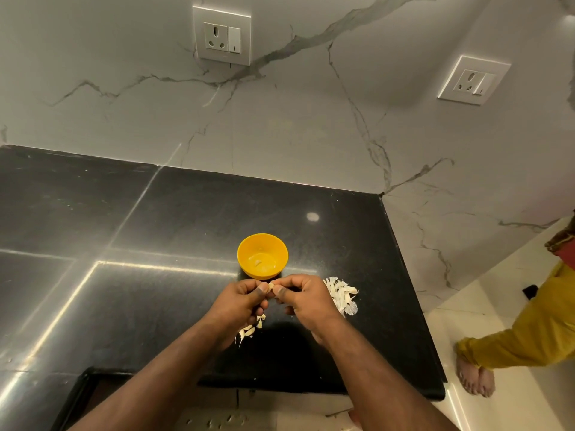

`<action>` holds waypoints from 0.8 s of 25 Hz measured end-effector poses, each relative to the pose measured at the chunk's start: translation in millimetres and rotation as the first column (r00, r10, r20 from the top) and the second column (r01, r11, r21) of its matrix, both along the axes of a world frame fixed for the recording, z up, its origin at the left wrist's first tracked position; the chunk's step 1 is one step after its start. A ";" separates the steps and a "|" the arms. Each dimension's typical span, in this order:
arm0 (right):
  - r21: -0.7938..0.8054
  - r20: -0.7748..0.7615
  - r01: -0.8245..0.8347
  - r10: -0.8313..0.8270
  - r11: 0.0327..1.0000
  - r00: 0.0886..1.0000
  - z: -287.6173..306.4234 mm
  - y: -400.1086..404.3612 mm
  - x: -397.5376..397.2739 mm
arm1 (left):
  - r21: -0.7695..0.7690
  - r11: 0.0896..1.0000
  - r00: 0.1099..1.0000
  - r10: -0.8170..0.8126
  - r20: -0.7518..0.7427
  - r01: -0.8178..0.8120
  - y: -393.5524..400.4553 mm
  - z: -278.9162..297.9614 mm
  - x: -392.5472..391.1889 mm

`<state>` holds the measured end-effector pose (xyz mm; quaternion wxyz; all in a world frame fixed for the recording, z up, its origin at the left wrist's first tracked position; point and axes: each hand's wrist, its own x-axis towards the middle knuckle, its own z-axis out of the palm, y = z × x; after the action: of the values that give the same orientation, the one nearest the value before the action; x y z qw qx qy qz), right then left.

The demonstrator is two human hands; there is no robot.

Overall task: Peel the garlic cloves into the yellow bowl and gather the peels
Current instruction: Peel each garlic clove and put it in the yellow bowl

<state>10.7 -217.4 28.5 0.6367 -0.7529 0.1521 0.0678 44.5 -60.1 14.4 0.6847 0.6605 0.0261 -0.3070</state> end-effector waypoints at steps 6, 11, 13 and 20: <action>0.092 -0.030 0.020 -0.017 0.996 0.999 7.8 4.2 1.2 | 0.065 0.998 0.997 -0.010 0.074 0.005 -0.8 -1.1 1.2; 0.132 -0.033 0.080 -0.077 0.988 0.997 5.9 5.6 0.4 | 0.131 0.991 0.985 -0.052 0.166 0.031 0.4 -2.9 3.4; 0.116 -0.015 0.087 -0.086 0.989 0.996 6.4 5.6 -0.1 | 0.197 0.979 0.978 -0.086 0.193 0.047 1.2 -5.6 3.5; 0.097 -0.031 0.106 -0.103 0.990 0.994 10.1 5.2 2.5 | 0.148 0.986 0.947 0.028 0.321 -0.079 -2.1 -8.4 6.1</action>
<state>13.2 -212.2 38.6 0.6737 -0.7107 0.1960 0.0514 50.6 -62.1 6.0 0.6332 0.7527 -0.0421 -0.1750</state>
